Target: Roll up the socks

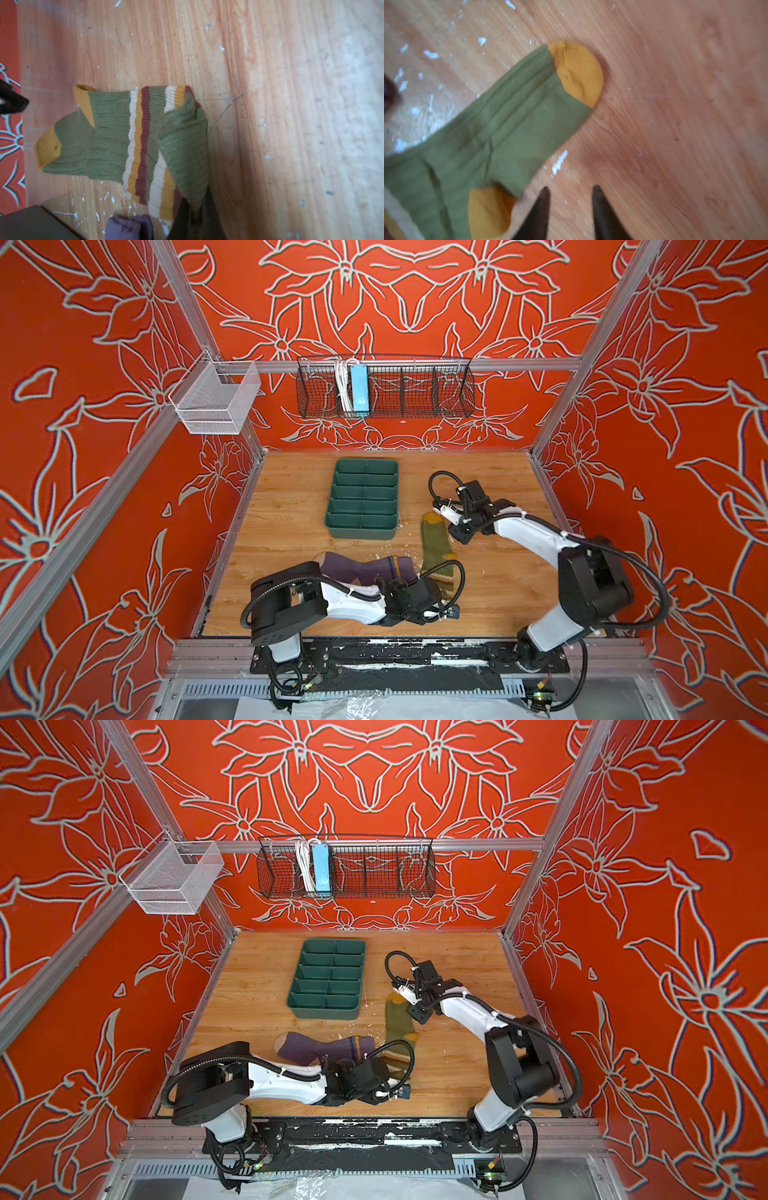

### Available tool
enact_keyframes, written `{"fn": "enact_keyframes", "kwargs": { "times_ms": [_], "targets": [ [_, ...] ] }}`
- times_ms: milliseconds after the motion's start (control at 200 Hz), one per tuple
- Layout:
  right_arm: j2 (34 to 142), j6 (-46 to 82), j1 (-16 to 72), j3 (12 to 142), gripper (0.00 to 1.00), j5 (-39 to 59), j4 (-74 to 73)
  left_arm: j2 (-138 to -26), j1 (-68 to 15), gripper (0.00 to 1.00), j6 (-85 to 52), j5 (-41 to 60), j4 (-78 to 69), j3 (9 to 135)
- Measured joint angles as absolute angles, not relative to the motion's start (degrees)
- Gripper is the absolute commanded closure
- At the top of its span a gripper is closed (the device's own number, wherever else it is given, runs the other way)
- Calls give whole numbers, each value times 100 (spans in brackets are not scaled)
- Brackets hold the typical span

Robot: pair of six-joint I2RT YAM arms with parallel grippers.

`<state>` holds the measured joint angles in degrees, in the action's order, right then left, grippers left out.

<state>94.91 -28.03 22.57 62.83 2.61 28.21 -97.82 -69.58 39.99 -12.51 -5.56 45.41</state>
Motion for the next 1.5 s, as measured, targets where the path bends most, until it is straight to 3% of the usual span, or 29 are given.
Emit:
{"fn": "enact_keyframes", "kwargs": {
  "times_ms": [295, 811, 906, 1091, 1171, 1321, 1501],
  "targets": [
    [10938, -2709, 2755, 7240, 82, 12, 3140, -9885, -6958, 100, 3870, -1184, -318, 4783],
    [10617, -2615, 2869, 6917, 83, 425, 2578, -10377, -6897, 100, 3824, -928, 32, 5498],
    [10068, -2508, 2775, 6726, 80, 471, 2403, -10473, -6718, 100, 3726, -672, 342, 5756],
    [8256, -2191, 2331, 6313, 42, -152, 1479, -10648, -6370, 100, 3459, -121, 1096, 6259],
    [7437, -2128, 2239, 6241, 31, -683, 1103, -10794, -6261, 100, 3332, 161, 1540, 6582],
    [6211, -2272, 2250, 6276, 30, -998, 1162, -11172, -5988, 100, 3092, 854, 2482, 7345],
    [4676, -2742, 2263, 6208, 36, -272, 2390, -11572, -5540, 100, 2847, 1859, 3227, 7968]
  ]
}}
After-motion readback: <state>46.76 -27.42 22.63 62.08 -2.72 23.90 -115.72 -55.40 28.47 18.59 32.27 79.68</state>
